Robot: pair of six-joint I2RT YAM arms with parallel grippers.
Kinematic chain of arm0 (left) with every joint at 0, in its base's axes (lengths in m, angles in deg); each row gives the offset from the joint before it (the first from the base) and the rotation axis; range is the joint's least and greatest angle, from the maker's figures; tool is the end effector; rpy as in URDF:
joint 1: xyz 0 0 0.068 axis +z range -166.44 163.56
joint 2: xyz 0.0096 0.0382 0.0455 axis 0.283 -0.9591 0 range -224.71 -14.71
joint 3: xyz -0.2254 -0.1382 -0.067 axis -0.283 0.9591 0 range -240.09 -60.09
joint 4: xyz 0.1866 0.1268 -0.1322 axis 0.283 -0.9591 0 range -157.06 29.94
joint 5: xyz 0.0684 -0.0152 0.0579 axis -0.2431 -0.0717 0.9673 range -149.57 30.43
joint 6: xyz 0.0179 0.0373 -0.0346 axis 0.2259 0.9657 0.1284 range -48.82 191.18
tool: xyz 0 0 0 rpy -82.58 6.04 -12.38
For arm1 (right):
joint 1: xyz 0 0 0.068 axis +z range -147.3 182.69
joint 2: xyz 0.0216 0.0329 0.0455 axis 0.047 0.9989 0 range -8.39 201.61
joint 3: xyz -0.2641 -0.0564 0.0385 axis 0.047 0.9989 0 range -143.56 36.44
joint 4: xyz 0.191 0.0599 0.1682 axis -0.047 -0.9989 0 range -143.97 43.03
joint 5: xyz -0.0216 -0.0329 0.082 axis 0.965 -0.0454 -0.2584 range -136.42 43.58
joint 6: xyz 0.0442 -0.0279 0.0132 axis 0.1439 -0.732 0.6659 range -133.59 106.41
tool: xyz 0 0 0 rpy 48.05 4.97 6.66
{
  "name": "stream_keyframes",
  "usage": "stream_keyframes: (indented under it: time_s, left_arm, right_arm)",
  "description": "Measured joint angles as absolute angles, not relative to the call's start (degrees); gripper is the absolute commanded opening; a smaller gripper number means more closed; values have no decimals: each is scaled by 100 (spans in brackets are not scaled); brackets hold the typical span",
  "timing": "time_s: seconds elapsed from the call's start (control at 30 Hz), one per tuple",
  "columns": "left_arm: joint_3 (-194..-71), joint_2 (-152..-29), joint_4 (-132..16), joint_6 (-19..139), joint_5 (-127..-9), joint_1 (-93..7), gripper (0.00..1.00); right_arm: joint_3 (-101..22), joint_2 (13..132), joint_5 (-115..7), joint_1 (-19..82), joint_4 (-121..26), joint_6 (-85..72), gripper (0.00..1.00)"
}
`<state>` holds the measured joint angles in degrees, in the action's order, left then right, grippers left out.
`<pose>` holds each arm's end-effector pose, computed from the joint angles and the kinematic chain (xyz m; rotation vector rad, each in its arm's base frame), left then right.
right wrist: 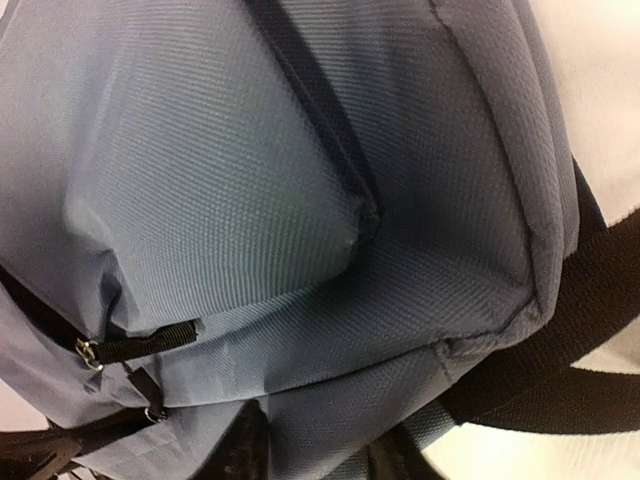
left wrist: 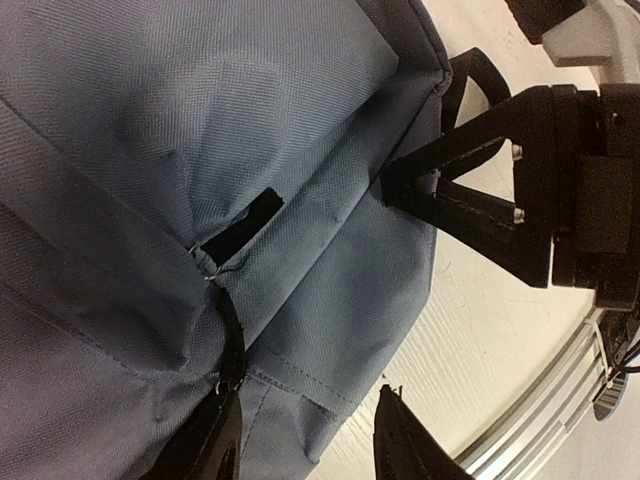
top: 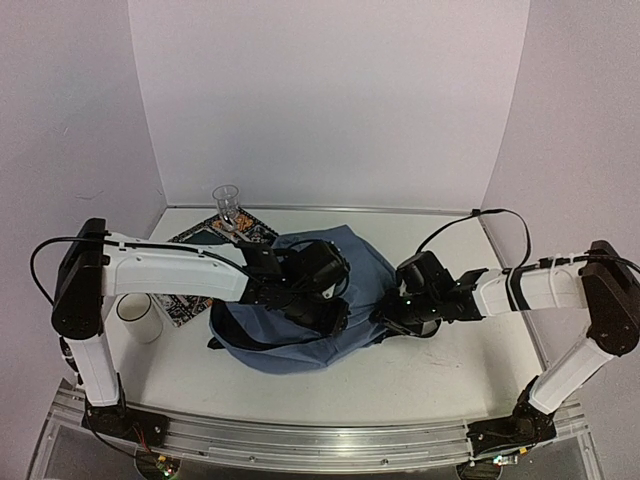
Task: Pack the student bag
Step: Hold the student bag at the center of the board.
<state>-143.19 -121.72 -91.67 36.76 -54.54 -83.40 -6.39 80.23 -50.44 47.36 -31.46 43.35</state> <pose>0.1624 -0.3738 0.2313 0.7048 2.5432 -0.5603 0.2273 0.2282 0.1885 0.2009 2.3027 1.0796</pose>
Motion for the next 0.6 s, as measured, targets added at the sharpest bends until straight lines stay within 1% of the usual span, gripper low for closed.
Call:
stream_keyframes:
  time_s: [0.07, 0.1, 0.13, 0.4, 0.6]
  left_arm:
    - [-14371, -12273, -9163, 3670, -5454, -8340, 45]
    - [-14376, -12310, -9165, 3666, -5449, -8340, 45]
    - [-14377, -12340, -9178, 3654, -5434, -8340, 44]
    - [-14404, -12498, -9354, 3468, -5108, -8340, 40]
    - [-14806, -12938, -9452, 3475, -4964, -8340, 35]
  right_arm:
    - [-623, 8021, -5072, 4736, -3109, 4327, 4]
    - [-613, 8020, -5084, 4736, -3080, 4343, 1]
    - [-606, 8014, -5089, 4736, -3062, 4321, 0]
    - [-545, 7892, -5092, 4736, -3017, 4321, 0]
    - [-543, 7890, -5110, 4736, -2997, 4283, 0]
